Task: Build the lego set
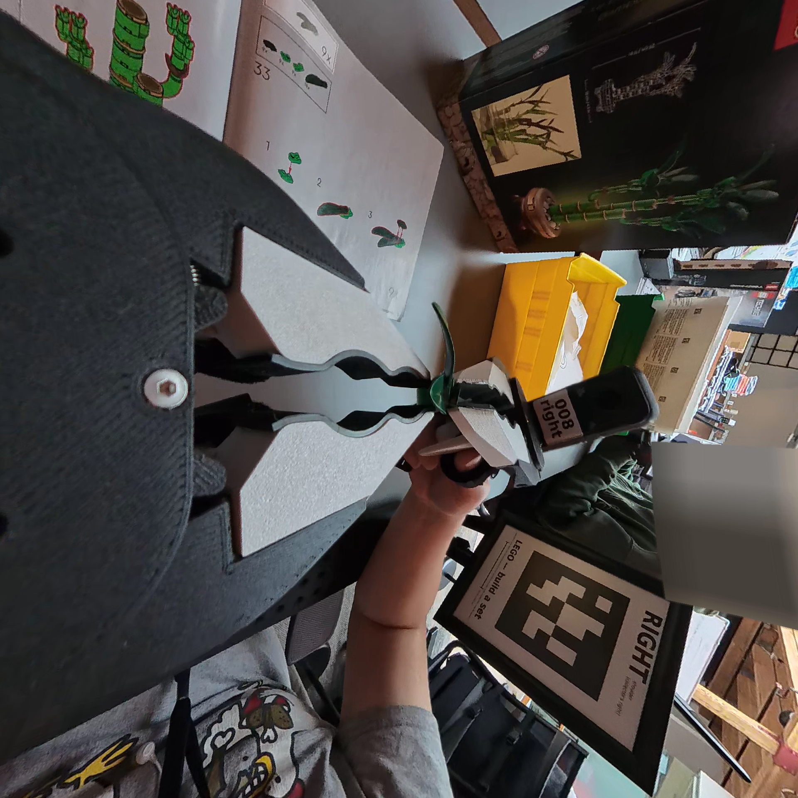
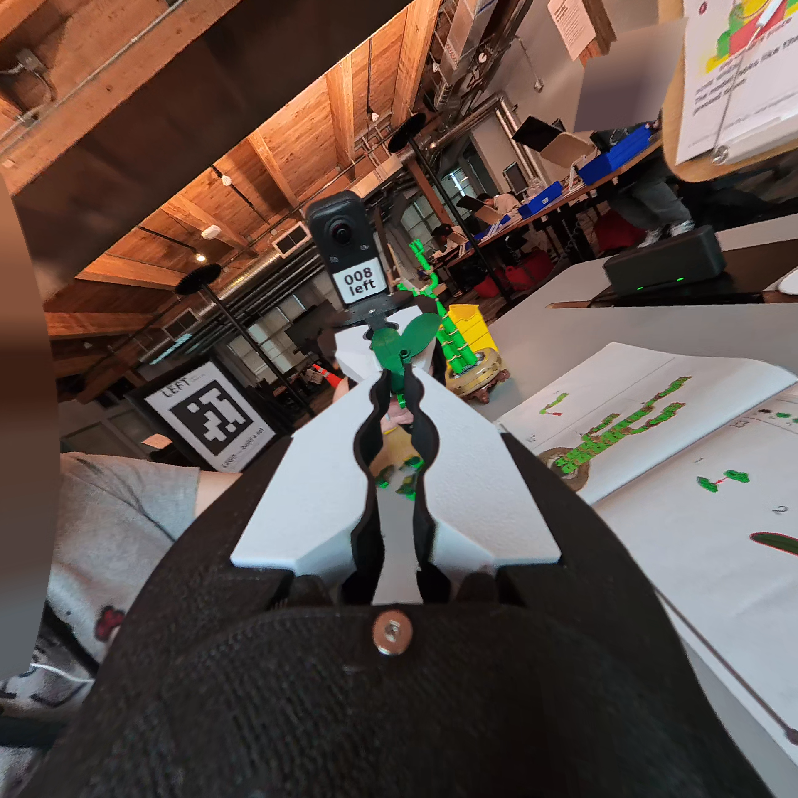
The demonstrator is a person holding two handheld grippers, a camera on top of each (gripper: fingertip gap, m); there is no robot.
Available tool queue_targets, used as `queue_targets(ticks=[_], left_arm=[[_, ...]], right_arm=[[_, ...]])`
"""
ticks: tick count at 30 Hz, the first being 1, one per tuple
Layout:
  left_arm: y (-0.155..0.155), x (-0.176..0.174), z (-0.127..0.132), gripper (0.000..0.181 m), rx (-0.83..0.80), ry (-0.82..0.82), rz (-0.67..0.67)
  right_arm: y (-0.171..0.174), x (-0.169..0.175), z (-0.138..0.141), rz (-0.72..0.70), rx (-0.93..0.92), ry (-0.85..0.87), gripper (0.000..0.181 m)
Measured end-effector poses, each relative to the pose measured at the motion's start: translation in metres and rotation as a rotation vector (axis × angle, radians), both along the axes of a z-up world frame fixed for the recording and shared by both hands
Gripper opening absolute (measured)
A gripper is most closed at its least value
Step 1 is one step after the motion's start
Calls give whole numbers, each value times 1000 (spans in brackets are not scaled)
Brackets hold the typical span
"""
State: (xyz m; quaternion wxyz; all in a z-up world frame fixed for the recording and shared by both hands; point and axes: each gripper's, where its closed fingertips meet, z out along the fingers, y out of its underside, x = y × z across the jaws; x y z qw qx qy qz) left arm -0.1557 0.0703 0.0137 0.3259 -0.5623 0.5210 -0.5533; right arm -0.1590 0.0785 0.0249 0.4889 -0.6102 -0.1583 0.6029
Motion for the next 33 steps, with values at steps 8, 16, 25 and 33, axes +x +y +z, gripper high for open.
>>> queue_targets(ticks=[8,16,25,33], left_arm=[[-4,1,6,6,18,-21,-1],[-6,3,5,6,10,-18,-8],[-6,3,4,6,21,-6,-4],[-14,2,4,6,141,31,-19]], right_arm=[[-4,2,7,-102,217,-175,5],[-8,2,7,-137,321,-278,10],[-6,1,3,-163,335,-335,6],[-15,-1,2,-70,300,-331,6]])
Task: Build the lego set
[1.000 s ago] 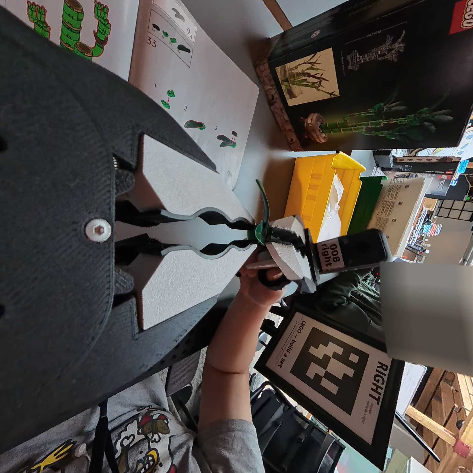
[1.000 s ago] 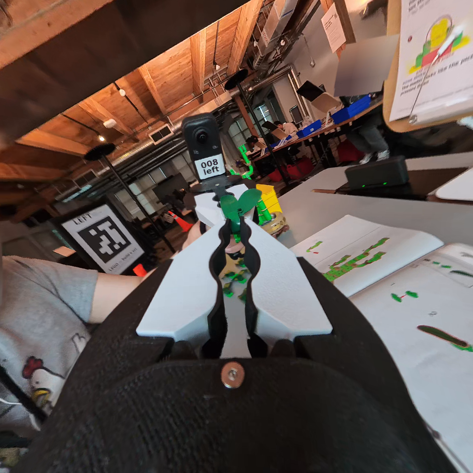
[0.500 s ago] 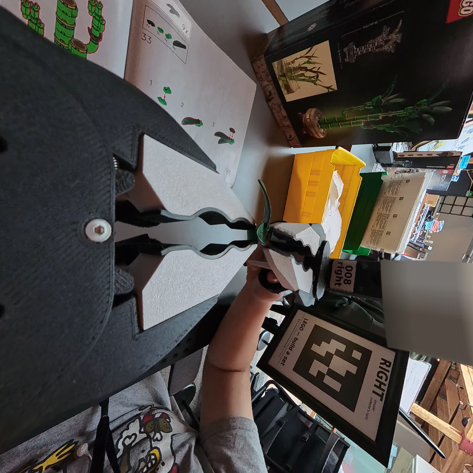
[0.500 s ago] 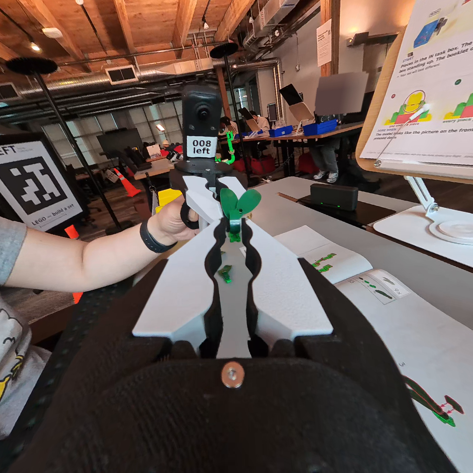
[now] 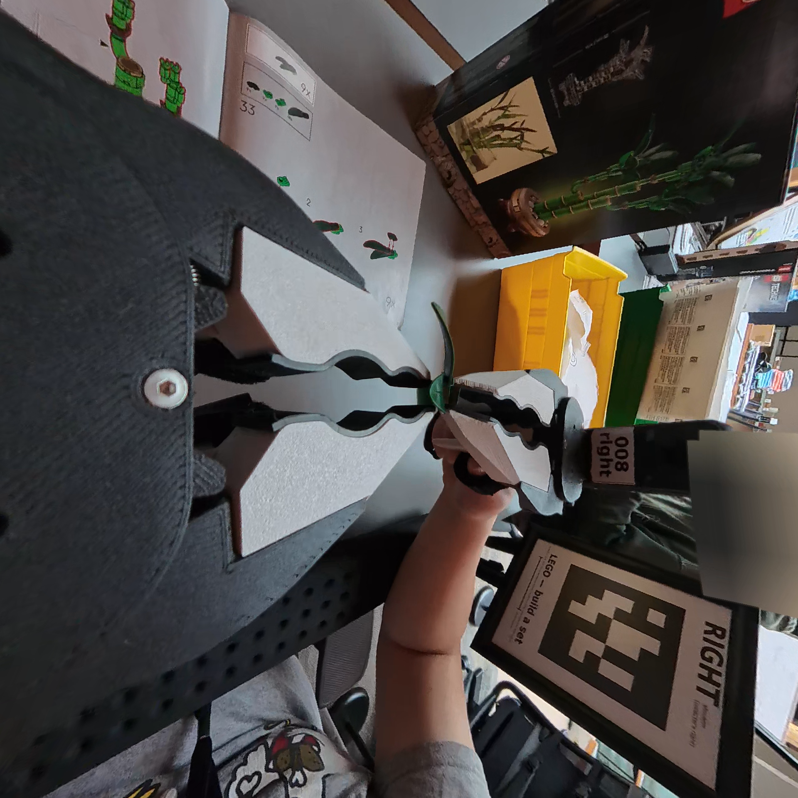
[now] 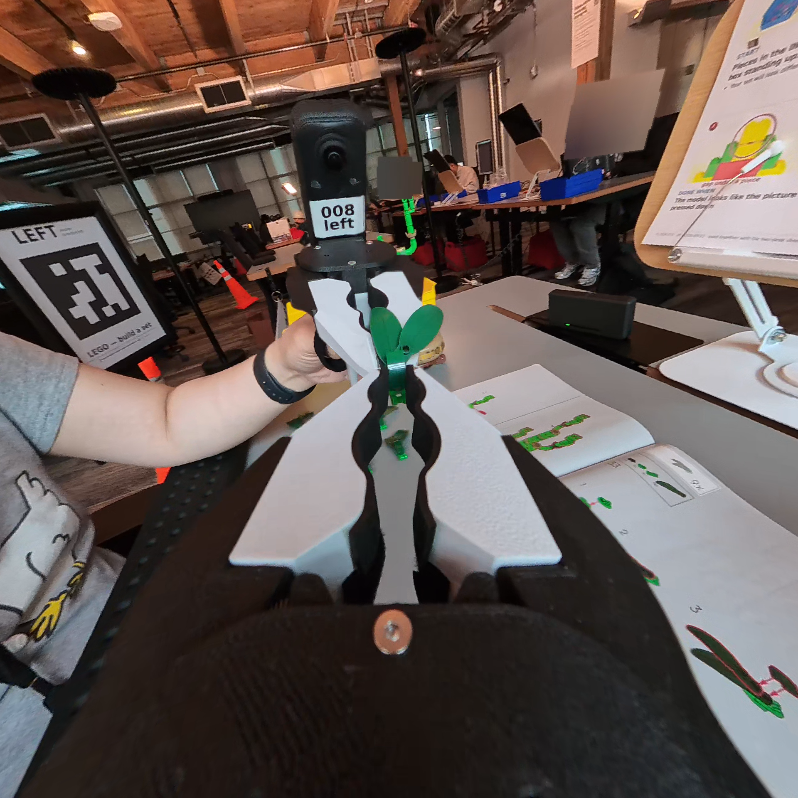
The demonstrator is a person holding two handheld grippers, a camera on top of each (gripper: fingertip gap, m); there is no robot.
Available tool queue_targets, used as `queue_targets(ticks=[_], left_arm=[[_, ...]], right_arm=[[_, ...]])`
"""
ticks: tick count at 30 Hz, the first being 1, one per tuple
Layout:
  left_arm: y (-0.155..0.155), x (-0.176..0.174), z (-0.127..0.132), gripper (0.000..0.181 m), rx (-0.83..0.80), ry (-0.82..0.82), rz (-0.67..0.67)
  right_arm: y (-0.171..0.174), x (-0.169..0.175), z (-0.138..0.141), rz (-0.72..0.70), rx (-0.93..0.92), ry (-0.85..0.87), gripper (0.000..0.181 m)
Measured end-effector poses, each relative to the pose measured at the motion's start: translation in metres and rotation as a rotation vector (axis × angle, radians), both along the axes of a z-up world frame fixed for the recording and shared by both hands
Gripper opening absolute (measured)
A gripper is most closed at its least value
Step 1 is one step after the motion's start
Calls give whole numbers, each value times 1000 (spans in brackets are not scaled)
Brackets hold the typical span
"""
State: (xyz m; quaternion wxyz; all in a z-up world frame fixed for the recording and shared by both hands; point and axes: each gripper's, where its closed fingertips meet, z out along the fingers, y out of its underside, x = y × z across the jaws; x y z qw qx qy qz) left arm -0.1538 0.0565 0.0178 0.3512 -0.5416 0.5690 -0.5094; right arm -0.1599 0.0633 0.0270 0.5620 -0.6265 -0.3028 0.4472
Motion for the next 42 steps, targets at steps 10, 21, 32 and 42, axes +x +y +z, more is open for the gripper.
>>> queue_targets(ticks=[10,21,32,42], left_arm=[[-6,-3,-3,6,73,43,-28],[-9,-4,-10,6,178,106,-32],[-9,1,11,6,-138,-32,-48],[6,1,2,6,-351,-3,4]], right_arm=[[-6,-3,-3,61,-32,-9,6],[-10,-5,-11,114,-114,-17,6],[-8,3,13,103,-74,152,7],[-4,3,-4,-145,328,-302,0]])
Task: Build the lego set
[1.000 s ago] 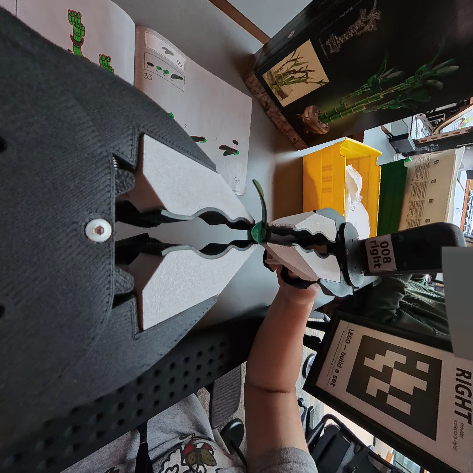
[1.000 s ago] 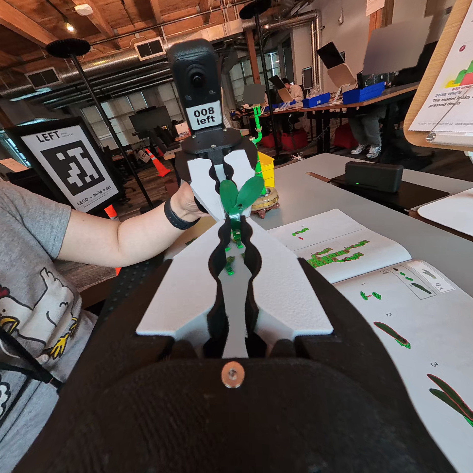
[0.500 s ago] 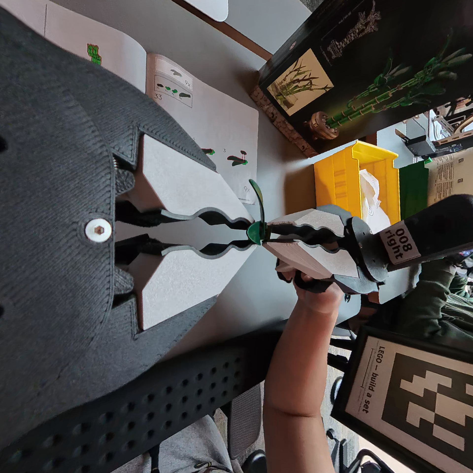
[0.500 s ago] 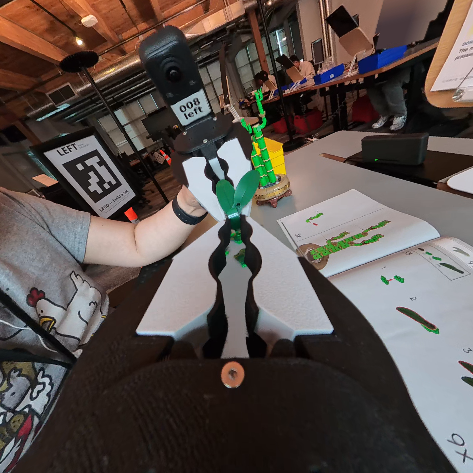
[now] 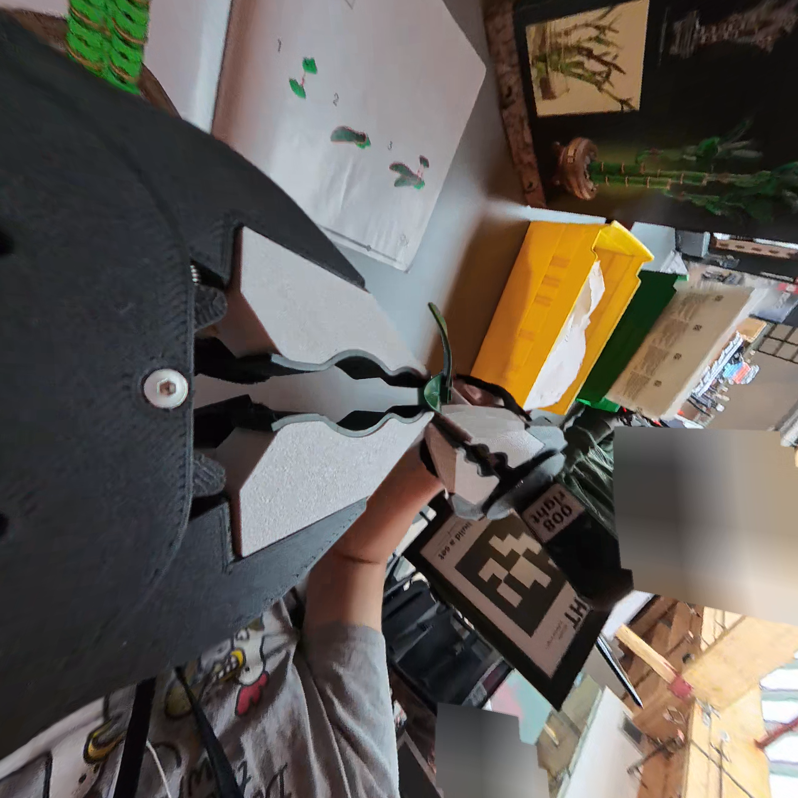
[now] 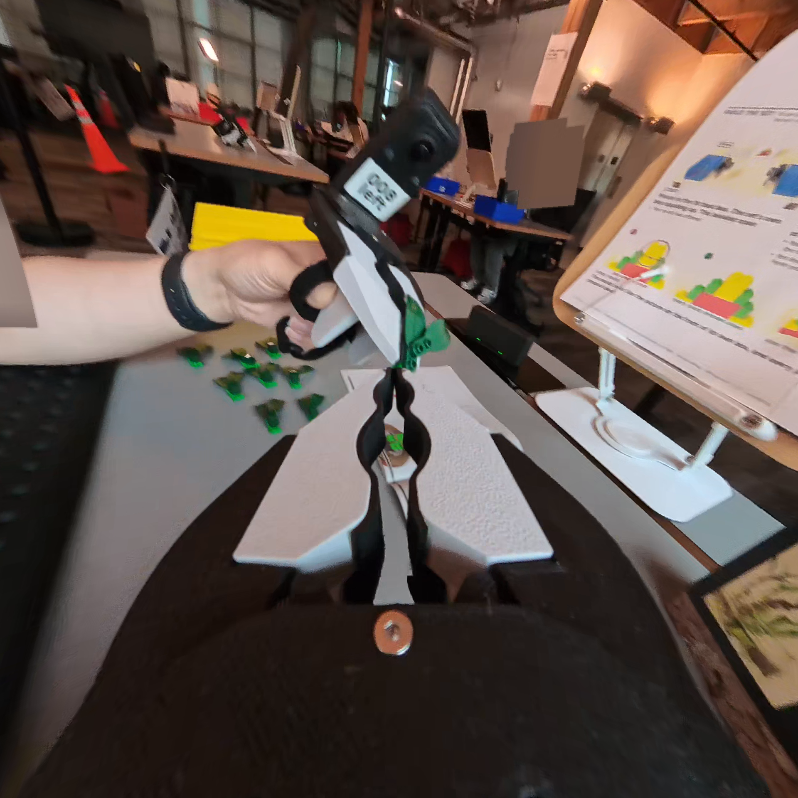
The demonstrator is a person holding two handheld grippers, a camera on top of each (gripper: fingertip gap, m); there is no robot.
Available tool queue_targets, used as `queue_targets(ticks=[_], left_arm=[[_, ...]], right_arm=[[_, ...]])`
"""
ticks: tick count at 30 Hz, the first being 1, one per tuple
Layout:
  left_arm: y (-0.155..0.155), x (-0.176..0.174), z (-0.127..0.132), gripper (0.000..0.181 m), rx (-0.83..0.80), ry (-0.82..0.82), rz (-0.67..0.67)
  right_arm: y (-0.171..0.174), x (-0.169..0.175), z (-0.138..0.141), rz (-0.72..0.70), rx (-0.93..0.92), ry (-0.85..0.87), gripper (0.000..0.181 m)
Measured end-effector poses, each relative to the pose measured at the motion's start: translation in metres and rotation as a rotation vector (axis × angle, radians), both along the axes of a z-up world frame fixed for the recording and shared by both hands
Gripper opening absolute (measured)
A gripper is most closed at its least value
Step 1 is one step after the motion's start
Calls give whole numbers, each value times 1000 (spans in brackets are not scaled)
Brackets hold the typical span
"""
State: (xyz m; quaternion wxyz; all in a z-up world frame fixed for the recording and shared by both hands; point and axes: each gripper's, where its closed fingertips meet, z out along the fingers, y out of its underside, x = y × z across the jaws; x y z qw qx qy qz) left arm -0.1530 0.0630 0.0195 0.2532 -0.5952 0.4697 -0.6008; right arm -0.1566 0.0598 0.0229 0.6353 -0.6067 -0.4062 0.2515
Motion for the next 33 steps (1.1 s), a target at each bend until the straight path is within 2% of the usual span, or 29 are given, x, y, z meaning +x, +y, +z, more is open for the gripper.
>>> queue_targets(ticks=[4,7,10,15,18,20,22,27,33], left_arm=[[13,-10,4,6,58,19,58],[22,-19,7,6,99,32,96],[29,-27,13,6,99,18,118],[40,-42,24,6,90,-10,149],[40,-47,30,6,92,-24,150],[39,-47,32,6,100,-23,149],[38,-47,31,6,117,-14,150],[36,-45,30,6,144,2,144],[32,-46,33,6,142,-8,129]], right_arm=[[5,25,6,-36,-26,63,6],[0,25,-5,43,-119,51,11],[-16,8,-52,188,-302,-118,18],[-37,-19,-137,320,-506,-433,20],[-44,-30,-162,355,-576,-509,20],[-43,-30,-172,325,-608,-554,21],[-42,-29,-176,288,-578,-612,23],[-34,-27,-173,234,-137,-841,16],[-41,-31,-175,266,-52,-936,11]])
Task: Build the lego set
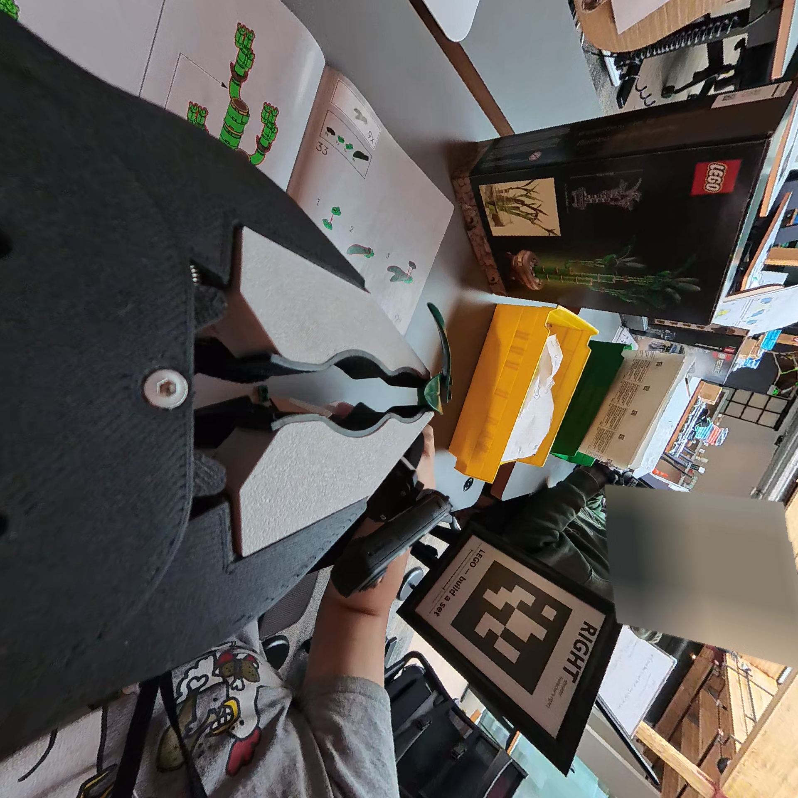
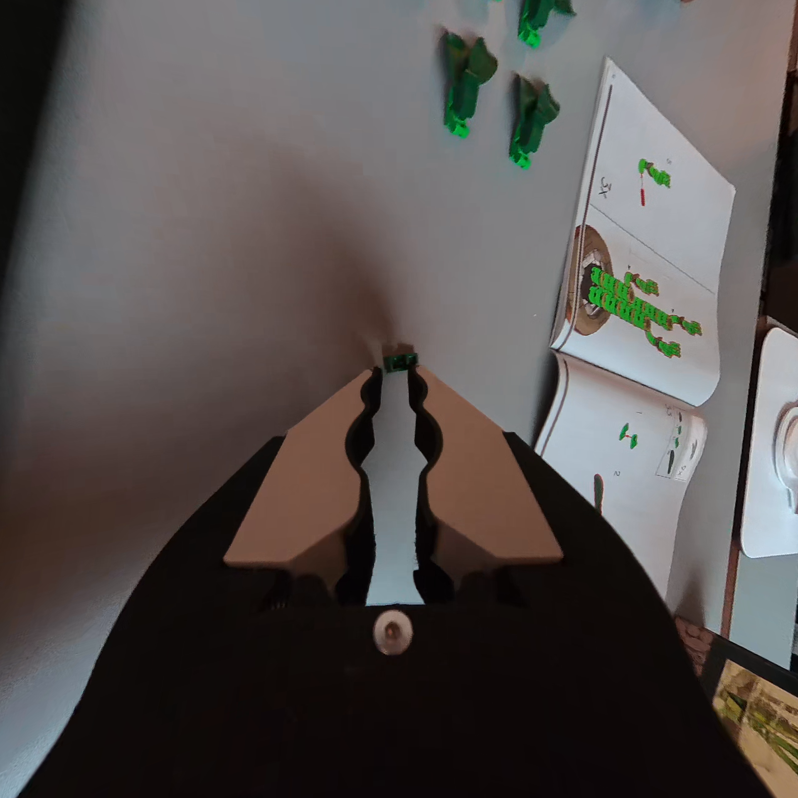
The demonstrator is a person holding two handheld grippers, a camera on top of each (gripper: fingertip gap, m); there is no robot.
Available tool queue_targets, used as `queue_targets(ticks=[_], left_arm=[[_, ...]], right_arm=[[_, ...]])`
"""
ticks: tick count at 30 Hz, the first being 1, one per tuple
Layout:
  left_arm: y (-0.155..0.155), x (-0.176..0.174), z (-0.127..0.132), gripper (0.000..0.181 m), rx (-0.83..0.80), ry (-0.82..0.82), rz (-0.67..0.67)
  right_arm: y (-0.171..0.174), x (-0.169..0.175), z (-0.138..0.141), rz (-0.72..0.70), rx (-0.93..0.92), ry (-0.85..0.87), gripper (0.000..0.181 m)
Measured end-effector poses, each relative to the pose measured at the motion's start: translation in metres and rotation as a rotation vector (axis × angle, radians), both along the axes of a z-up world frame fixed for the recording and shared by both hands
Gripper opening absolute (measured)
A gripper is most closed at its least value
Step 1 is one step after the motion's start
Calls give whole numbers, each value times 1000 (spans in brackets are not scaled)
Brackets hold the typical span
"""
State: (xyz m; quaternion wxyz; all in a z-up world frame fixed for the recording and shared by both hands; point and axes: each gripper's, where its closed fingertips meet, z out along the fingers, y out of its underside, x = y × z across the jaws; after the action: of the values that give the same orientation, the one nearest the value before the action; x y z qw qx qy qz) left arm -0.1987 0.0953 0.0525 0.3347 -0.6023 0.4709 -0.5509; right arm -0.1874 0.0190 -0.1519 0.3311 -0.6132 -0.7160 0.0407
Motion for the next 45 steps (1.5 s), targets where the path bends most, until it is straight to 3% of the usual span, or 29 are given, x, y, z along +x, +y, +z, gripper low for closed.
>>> queue_targets(ticks=[10,13,15,19,21,23,28,32,41,43,45], left_arm=[[-1,-1,4,6,4,-9,-6],[-2,-1,2,6,7,-1,-8],[-2,0,1,6,2,1,-13],[-4,3,-3,5,-9,14,-28],[-6,5,-6,6,-16,25,-38],[-8,8,-9,6,-21,36,-48],[-11,11,-12,5,-32,48,-66],[-14,12,-12,5,-33,50,-76],[-16,12,-10,6,-32,45,-82],[-16,12,-11,6,-32,48,-83],[-16,13,-12,6,-29,52,-84]], right_arm=[[7,-4,-6,-86,-39,-12,0],[-2,-11,1,-155,-287,151,0],[0,-16,19,-199,-442,340,0],[1,-10,46,-364,-1045,664,0],[-1,-4,34,-455,-1221,650,0],[-14,-5,29,-475,-1405,619,0],[-35,-11,34,-475,-1668,579,0],[-35,-6,11,-586,-1685,501,0],[-10,13,-1,-699,-1528,532,0],[-9,16,-1,-688,-1491,524,0],[-14,19,-3,-587,-1353,446,0]])
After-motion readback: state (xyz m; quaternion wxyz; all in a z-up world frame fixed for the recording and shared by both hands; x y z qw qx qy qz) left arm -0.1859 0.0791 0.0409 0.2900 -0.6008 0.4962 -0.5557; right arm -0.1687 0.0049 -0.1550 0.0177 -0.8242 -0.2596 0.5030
